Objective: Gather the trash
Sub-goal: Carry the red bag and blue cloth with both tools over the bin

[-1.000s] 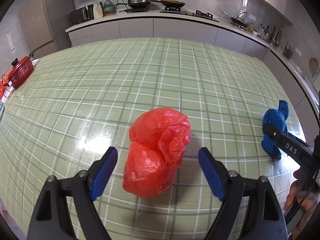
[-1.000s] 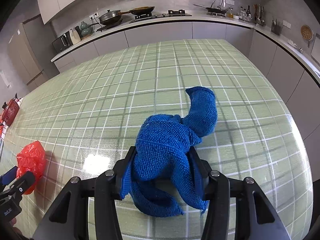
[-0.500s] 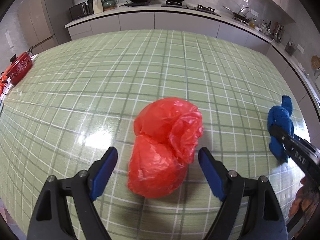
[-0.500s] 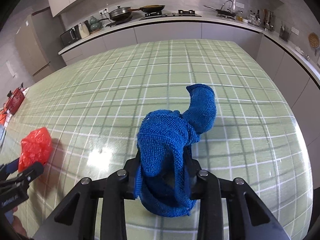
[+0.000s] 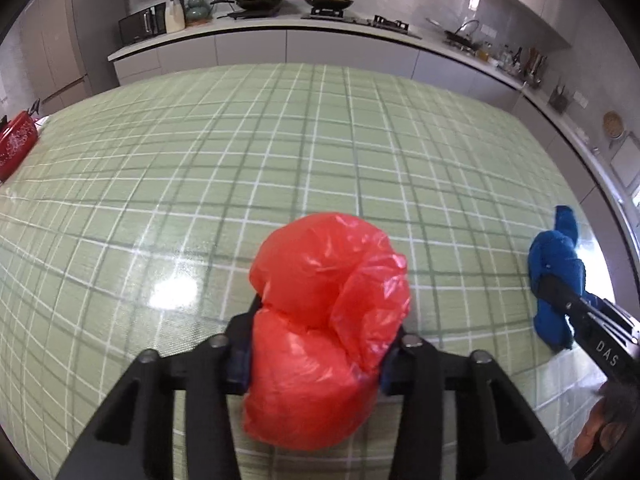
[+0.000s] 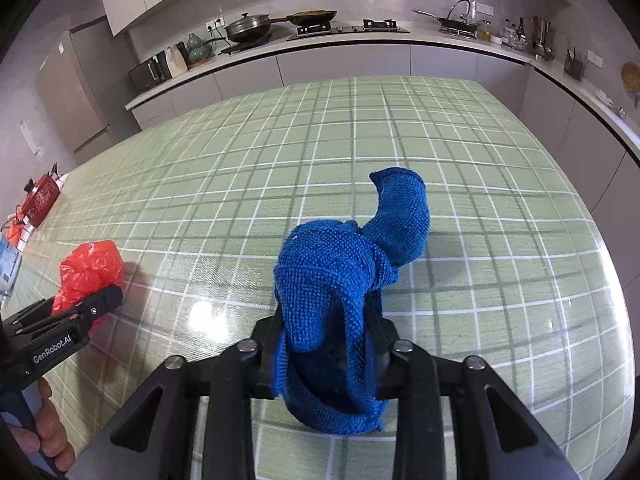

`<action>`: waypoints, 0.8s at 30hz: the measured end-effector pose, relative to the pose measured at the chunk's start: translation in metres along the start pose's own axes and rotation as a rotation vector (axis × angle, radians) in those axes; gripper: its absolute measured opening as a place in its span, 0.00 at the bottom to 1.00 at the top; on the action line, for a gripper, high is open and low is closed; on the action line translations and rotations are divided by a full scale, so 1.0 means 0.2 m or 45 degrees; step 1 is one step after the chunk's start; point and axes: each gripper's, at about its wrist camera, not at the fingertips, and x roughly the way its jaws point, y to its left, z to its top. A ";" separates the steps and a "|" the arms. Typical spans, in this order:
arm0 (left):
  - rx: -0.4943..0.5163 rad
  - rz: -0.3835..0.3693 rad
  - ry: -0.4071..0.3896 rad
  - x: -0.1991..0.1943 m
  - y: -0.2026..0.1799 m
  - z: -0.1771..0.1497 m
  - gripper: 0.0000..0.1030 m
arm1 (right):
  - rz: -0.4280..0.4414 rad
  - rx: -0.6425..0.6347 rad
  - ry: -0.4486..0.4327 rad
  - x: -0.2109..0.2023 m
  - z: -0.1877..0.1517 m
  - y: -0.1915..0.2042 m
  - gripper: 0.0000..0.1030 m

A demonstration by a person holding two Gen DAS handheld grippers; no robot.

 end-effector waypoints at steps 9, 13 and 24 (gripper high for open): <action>0.085 -0.176 -0.058 -0.14 -0.12 0.05 0.40 | -0.026 0.038 -0.092 -0.22 -0.04 -0.06 0.24; 0.154 -0.274 -0.042 -0.15 -0.27 0.04 0.40 | -0.073 0.077 -0.115 -0.36 -0.10 -0.12 0.24; 0.323 -0.383 -0.058 -0.31 -0.88 -0.11 0.40 | -0.188 0.244 -0.206 -0.79 -0.32 -0.66 0.24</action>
